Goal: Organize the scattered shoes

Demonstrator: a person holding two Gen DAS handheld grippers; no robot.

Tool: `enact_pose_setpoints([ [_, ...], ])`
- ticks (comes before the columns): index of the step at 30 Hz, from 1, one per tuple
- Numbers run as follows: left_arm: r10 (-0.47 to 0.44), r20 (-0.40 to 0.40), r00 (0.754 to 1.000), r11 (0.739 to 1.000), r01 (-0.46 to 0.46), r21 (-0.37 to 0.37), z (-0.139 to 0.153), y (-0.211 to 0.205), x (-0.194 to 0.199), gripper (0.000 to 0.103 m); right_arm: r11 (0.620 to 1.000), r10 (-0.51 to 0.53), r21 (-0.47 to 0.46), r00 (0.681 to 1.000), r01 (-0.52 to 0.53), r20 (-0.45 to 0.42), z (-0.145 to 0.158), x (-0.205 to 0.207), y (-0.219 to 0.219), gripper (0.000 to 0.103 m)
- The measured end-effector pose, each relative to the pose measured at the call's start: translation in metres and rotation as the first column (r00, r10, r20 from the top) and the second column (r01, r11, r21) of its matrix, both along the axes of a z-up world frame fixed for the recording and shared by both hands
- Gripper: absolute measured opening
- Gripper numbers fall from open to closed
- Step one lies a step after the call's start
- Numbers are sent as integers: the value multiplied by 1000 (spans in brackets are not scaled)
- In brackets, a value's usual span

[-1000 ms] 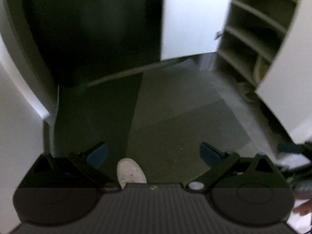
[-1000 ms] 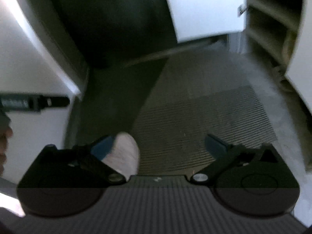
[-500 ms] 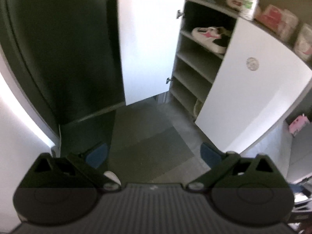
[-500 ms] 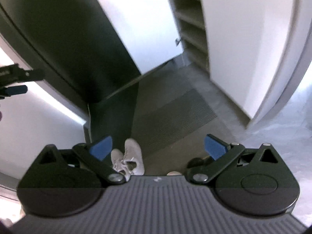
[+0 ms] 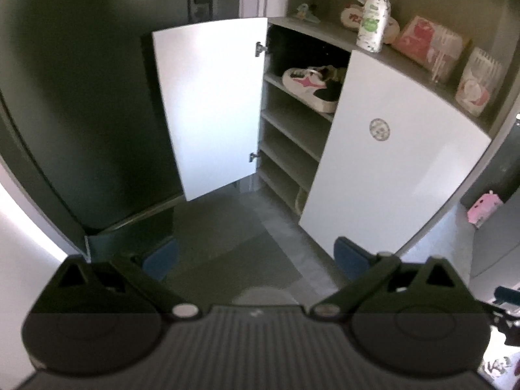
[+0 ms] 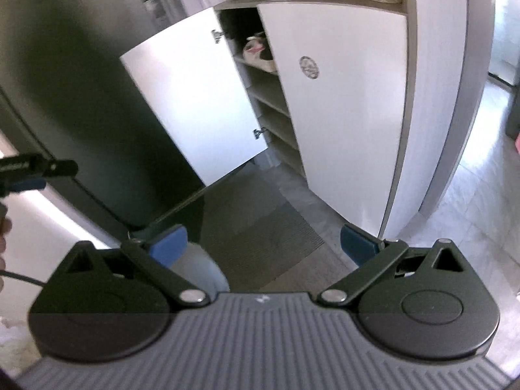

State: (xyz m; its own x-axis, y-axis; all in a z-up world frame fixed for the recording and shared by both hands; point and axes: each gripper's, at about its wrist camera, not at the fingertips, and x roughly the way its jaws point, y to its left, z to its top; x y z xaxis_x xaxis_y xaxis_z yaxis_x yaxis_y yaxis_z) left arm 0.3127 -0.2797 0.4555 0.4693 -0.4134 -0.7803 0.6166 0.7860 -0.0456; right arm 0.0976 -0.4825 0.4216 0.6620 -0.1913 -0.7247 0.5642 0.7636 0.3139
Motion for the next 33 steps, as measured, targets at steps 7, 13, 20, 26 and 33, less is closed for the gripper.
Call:
enact_pose_setpoints([
  [7, -152, -1, 988, 986, 152, -75, -21, -79, 71, 103, 1000, -15, -5, 1000, 15, 20, -4, 48, -47, 103],
  [13, -399, -15, 917, 911, 394, -124, -43, -177, 148, 101, 982, -178, -72, 984, 175, -29, -11, 127, -94, 103],
  [20, -677, 49, 735, 716, 672, -187, -36, -246, 229, 101, 930, -367, -56, 928, 364, -59, 21, 183, -113, 103],
  [26, -814, 151, 561, 546, 827, -131, -37, -298, 251, 101, 841, -542, -50, 837, 539, -79, 36, 186, -125, 103],
  [33, -864, 80, 497, 468, 852, -237, -45, -341, 269, 101, 799, -600, -61, 791, 598, -117, 29, 180, -146, 103],
])
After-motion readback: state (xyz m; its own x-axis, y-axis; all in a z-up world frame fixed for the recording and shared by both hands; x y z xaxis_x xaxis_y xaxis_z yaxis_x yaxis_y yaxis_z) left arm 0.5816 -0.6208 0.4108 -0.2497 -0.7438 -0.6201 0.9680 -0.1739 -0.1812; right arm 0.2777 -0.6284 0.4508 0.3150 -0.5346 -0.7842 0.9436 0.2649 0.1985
